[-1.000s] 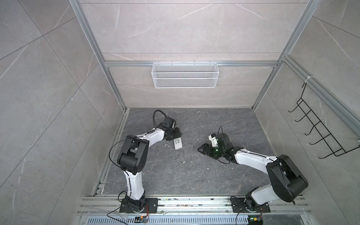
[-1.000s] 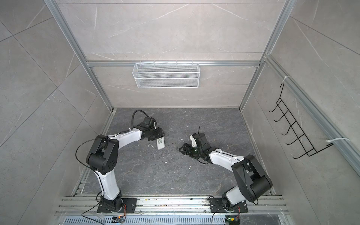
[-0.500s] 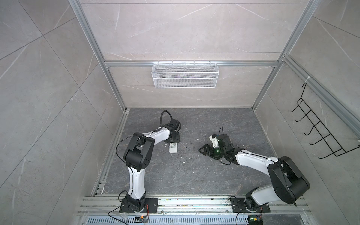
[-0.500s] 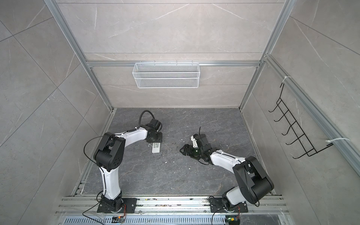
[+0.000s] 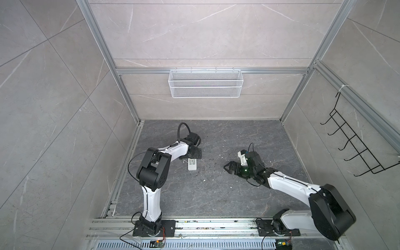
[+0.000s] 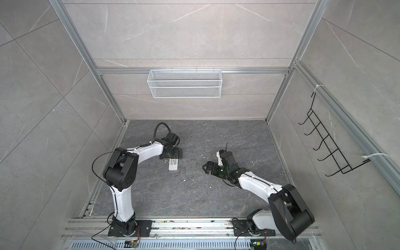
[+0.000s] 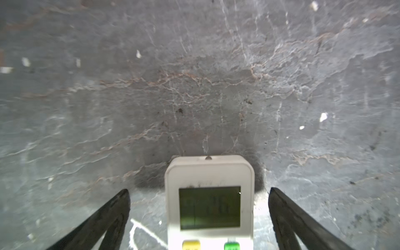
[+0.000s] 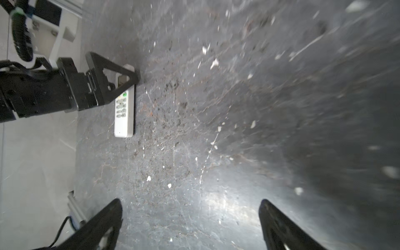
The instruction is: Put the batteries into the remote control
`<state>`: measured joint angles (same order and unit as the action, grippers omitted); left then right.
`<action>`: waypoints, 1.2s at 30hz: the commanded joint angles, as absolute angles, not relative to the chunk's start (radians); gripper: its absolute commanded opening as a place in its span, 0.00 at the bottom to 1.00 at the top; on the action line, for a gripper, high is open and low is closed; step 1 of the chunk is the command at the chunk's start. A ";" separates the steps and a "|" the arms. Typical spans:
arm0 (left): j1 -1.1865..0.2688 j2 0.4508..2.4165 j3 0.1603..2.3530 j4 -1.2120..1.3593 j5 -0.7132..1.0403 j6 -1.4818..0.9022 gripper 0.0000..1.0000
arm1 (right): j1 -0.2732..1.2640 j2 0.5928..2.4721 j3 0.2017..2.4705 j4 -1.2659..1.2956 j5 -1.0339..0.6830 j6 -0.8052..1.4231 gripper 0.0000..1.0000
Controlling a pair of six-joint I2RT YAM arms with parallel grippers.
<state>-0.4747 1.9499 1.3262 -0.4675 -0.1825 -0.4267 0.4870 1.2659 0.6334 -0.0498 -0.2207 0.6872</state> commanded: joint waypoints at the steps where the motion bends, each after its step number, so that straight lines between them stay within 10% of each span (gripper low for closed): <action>1: -0.474 1.778 1.292 -0.455 -0.248 -0.406 1.00 | 0.484 1.140 0.739 -0.261 0.104 0.553 0.97; 10: -0.428 1.482 1.071 -0.257 -0.492 -0.221 0.99 | 0.447 1.223 0.785 -0.176 0.838 0.270 0.99; 19: -0.360 1.334 0.640 0.283 -0.548 0.162 0.99 | 0.310 1.349 0.533 0.363 0.655 0.099 0.99; 36: -0.120 1.448 0.251 1.049 -0.342 0.091 1.00 | 0.179 1.543 0.325 1.003 0.318 -0.002 0.99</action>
